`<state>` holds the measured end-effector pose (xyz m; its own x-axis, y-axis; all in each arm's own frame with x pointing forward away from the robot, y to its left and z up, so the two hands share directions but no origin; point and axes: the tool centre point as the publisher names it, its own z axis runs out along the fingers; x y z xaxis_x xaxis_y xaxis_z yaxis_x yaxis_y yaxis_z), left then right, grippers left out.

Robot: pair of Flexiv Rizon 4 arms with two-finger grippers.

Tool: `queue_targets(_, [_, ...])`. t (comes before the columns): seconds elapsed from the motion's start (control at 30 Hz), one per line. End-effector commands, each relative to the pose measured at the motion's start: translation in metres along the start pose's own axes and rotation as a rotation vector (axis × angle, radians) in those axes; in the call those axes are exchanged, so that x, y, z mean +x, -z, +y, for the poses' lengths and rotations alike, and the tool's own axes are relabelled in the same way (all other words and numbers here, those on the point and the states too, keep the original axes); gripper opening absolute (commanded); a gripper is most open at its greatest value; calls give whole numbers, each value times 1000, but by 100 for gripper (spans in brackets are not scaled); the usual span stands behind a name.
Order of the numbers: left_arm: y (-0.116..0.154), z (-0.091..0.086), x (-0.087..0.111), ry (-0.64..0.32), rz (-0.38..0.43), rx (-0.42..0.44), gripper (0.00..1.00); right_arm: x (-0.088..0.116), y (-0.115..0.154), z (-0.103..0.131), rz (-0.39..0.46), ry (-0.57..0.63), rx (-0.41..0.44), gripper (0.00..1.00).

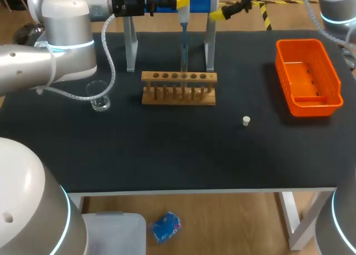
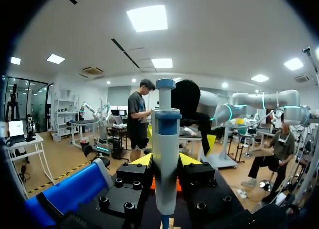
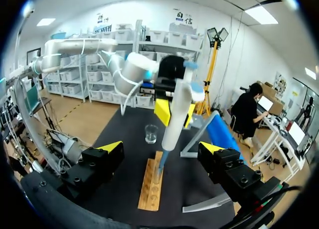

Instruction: Invert the test tube, pick up the pipette, mount the tip to pipette, aspirate from beaker and dispense into the tube, eject the tip, return the pipette, and cap with the stopper.

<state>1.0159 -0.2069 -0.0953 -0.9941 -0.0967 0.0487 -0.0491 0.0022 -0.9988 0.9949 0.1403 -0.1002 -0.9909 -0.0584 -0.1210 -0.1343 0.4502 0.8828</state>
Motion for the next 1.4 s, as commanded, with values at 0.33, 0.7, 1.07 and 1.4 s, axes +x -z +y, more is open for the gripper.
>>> queue_targets(0.33, [-1,0,0,-1,-4,2,0,4,29,60,-33,112,-39,0])
queue_targets(0.7, [-1,0,0,-1,-4,2,0,-6,34,103,-7,133,-136,0])
queue_targets(1.07, [-1,0,0,-1,-4,2,0,-21,15,125,56,56,-269,0])
queue_targets(1.4, [-1,0,0,-1,-4,2,0,-29,-2,131,105,-5,-340,0])
